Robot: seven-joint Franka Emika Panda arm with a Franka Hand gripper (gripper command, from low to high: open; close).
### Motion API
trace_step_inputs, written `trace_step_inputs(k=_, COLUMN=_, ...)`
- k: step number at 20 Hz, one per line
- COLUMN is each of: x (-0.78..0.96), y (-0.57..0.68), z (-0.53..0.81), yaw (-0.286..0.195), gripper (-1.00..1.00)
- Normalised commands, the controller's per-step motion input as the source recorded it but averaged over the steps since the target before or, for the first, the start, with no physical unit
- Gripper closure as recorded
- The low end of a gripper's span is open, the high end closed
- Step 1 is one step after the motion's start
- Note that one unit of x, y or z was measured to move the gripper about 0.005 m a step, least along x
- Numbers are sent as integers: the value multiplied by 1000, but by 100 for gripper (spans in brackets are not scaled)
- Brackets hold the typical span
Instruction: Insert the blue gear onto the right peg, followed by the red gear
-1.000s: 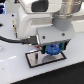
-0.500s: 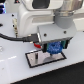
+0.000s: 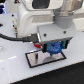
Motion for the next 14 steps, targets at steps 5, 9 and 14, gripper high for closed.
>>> trace_step_inputs(k=5, x=84, y=-26, z=-197, yaw=0, gripper=100)
trace_step_inputs(k=9, x=130, y=-4, z=-238, yaw=0, gripper=100)
trace_step_inputs(k=14, x=55, y=8, z=-222, yaw=0, gripper=100)
